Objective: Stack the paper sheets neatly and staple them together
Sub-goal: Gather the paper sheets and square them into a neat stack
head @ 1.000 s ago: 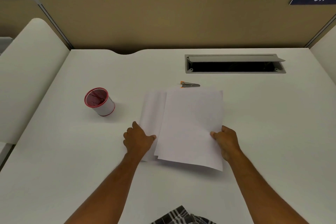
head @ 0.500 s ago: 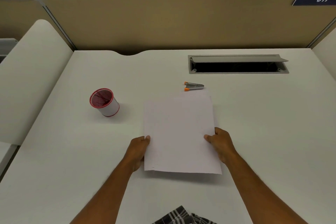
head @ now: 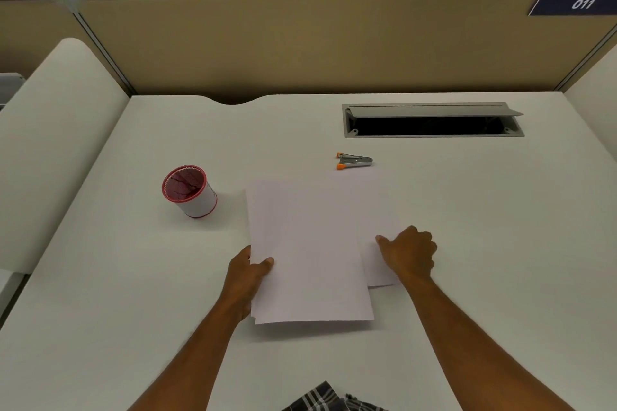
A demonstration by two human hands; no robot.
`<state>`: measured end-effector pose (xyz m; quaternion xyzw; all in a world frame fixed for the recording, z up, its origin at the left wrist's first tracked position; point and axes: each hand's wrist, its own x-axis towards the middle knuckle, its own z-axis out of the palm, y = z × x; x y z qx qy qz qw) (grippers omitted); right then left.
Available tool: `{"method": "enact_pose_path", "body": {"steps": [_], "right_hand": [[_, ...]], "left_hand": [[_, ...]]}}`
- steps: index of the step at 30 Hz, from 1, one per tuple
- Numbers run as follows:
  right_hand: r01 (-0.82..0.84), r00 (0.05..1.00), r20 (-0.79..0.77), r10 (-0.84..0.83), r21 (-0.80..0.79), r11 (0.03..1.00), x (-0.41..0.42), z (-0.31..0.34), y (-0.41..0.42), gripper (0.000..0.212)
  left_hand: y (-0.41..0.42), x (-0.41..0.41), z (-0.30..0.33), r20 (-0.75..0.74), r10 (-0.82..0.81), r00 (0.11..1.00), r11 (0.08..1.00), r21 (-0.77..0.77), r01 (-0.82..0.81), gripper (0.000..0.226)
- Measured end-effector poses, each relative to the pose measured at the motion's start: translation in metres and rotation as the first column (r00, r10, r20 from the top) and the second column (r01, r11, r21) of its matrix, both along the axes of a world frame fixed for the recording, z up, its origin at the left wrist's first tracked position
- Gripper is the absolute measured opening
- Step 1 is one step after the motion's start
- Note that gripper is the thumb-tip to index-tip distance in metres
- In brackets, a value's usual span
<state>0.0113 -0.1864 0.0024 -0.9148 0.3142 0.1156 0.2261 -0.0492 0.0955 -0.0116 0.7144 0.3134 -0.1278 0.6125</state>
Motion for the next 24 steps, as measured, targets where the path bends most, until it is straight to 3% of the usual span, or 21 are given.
{"method": "enact_pose_path", "body": {"steps": [3,13,17,21,24], "right_hand": [[-0.021,0.991,-0.134,0.01,-0.079,0.997,-0.002,-0.005,0.012,0.074],[-0.058,0.992,-0.117,0.053,-0.034,0.998,-0.009,-0.007,0.026,0.073],[0.028,0.995,-0.095,-0.022,0.061,0.998,-0.017,-0.003,0.026,0.068],[0.086,0.996,-0.06,-0.069,0.354,0.931,-0.02,-0.008,0.004,0.07],[0.119,0.99,-0.007,-0.143,0.599,0.792,-0.026,-0.006,-0.019,0.039]], "left_hand": [[0.009,-0.004,-0.002,0.026,0.042,0.999,0.999,-0.002,-0.042,0.041],[0.004,-0.004,-0.001,0.035,0.05,0.998,0.998,-0.027,-0.049,0.041],[0.003,-0.003,0.001,0.021,0.039,0.999,0.999,-0.02,-0.038,0.042],[0.002,-0.004,0.003,-0.007,0.031,1.0,0.999,-0.028,-0.031,0.039],[0.002,-0.005,0.005,-0.049,0.03,0.998,0.997,-0.072,-0.034,0.034]]}}
